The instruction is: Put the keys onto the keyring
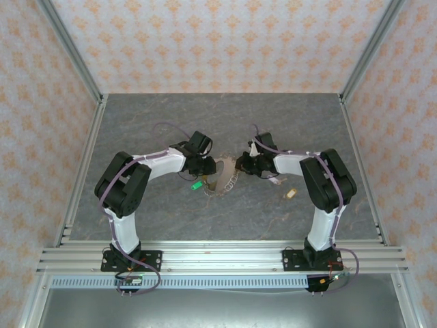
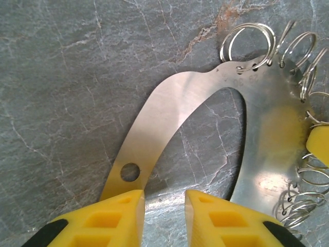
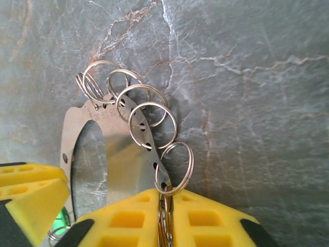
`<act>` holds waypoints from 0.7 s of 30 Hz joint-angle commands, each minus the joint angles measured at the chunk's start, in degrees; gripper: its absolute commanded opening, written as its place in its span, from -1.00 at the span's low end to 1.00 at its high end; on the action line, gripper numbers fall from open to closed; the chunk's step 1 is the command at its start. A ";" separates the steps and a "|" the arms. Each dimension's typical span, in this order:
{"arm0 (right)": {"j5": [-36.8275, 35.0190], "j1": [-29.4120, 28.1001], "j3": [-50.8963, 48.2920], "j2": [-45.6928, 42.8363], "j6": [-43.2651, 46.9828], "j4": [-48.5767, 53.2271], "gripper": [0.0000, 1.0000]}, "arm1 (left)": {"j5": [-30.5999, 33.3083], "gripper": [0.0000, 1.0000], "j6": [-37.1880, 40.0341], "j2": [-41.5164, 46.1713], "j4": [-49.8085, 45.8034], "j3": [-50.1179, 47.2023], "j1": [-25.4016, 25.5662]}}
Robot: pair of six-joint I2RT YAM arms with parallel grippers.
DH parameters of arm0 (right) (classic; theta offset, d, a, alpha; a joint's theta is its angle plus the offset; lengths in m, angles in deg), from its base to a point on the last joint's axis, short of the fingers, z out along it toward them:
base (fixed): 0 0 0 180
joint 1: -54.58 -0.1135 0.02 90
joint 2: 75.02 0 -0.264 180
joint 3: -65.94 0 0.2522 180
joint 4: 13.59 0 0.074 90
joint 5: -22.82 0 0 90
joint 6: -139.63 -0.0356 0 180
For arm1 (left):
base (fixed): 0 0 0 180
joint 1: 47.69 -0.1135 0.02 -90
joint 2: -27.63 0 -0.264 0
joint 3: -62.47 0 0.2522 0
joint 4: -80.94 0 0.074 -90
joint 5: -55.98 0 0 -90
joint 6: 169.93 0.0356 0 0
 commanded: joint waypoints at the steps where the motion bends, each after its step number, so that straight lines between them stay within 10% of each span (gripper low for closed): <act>1: 2.50 0.56 -1.81 0.51 -3.59 -6.77 -0.70 | 0.29 -0.46 0.07 0.74 0.71 -0.39 -0.21; 10: 0.55 0.82 -2.50 0.43 -3.30 -5.76 -0.90 | 0.54 -0.44 -0.11 2.78 1.43 -1.13 -0.20; 21: 9.48 4.00 -9.13 -2.48 -9.92 -21.75 -0.98 | 6.22 0.43 -1.15 10.31 -1.76 -3.27 -3.54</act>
